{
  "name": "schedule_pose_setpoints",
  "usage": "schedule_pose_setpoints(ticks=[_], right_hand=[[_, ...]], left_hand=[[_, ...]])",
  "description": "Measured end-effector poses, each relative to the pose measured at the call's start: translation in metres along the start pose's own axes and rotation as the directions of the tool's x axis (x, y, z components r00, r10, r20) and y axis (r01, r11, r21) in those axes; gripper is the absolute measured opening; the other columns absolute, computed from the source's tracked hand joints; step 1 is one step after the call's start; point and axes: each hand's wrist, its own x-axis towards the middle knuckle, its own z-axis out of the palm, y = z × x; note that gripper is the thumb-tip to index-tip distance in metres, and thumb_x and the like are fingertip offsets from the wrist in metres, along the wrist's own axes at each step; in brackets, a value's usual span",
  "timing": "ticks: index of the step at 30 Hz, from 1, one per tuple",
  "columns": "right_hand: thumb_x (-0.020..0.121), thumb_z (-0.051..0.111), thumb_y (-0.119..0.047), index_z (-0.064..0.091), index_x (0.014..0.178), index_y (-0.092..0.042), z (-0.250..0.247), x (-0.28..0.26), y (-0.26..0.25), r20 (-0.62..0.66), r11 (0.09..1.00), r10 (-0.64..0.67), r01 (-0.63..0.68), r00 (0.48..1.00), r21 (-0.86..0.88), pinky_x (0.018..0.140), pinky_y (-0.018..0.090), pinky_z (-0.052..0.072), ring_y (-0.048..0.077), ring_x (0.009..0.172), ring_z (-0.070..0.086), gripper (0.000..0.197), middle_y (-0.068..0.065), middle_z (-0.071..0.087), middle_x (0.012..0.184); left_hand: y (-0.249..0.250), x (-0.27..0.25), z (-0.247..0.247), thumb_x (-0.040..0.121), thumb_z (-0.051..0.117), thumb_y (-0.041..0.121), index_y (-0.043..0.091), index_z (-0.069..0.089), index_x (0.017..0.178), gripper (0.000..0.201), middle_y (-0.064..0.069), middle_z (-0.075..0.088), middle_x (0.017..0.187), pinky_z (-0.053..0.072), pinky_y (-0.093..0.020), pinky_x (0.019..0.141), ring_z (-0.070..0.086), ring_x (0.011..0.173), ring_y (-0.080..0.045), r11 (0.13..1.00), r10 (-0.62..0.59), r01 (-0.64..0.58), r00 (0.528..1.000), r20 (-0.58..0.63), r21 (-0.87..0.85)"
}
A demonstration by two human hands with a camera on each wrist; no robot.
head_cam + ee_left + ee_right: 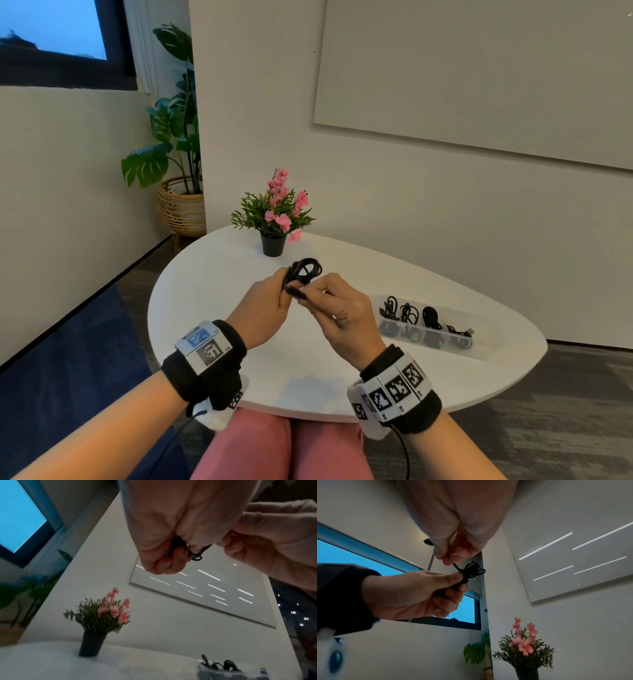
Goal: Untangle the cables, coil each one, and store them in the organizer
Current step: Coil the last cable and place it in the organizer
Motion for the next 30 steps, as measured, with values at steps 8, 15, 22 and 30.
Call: schedule_pose_setpoints(ticks=[8, 15, 22, 30], right_hand=[[0.083, 0.067, -0.018, 0.074, 0.089, -0.026, 0.008, 0.001, -0.011, -0.215, 0.889, 0.435, -0.378, 0.874, 0.261, 0.064, 0.023, 0.048, 0.014, 0.066, 0.058, 0.012, -0.003, 0.064, 0.070], [0.082, 0.070, -0.017, 0.073, 0.097, -0.014, 0.003, 0.002, -0.006, -0.002, 0.884, 0.467, -0.467, 0.884, -0.019, 0.065, 0.012, 0.043, 0.006, 0.072, 0.053, 0.015, -0.003, 0.057, 0.083], [0.077, 0.075, -0.011, 0.051, 0.125, -0.030, 0.006, 0.003, 0.002, 0.181, 0.718, 0.648, -0.673, 0.740, 0.178, 0.071, 0.022, 0.052, 0.006, 0.068, 0.056, 0.057, -0.004, 0.058, 0.083], [0.088, 0.053, -0.045, 0.063, 0.120, -0.024, 0.008, -0.029, 0.015, 0.276, 0.929, 0.325, -0.251, 0.905, -0.271, 0.096, 0.023, 0.037, 0.010, 0.111, 0.049, 0.040, -0.002, 0.054, 0.129]], left_hand=[[-0.012, 0.003, -0.001, 0.094, 0.051, 0.026, 0.009, 0.057, 0.099, 0.019, -0.009, 0.061, 0.083, 0.040, -0.031, 0.053, 0.059, 0.064, -0.028, 0.835, 0.299, -0.280, 0.954, 0.036, 0.473], [-0.027, -0.001, -0.007, 0.076, 0.072, 0.027, 0.018, 0.060, 0.081, 0.016, 0.004, 0.058, 0.065, 0.030, -0.020, 0.048, 0.052, 0.046, -0.012, 0.603, 0.516, -0.519, 0.833, 0.200, 0.606], [-0.044, -0.007, -0.003, 0.073, 0.073, 0.035, 0.022, 0.060, 0.080, 0.020, 0.008, 0.058, 0.065, 0.040, -0.022, 0.048, 0.055, 0.051, -0.010, 0.512, 0.534, -0.585, 0.790, 0.300, 0.628], [-0.049, -0.006, 0.002, 0.078, 0.064, 0.030, 0.019, 0.055, 0.084, 0.015, 0.003, 0.057, 0.066, 0.041, -0.026, 0.050, 0.054, 0.052, -0.016, 0.471, 0.573, -0.586, 0.772, 0.277, 0.659]])
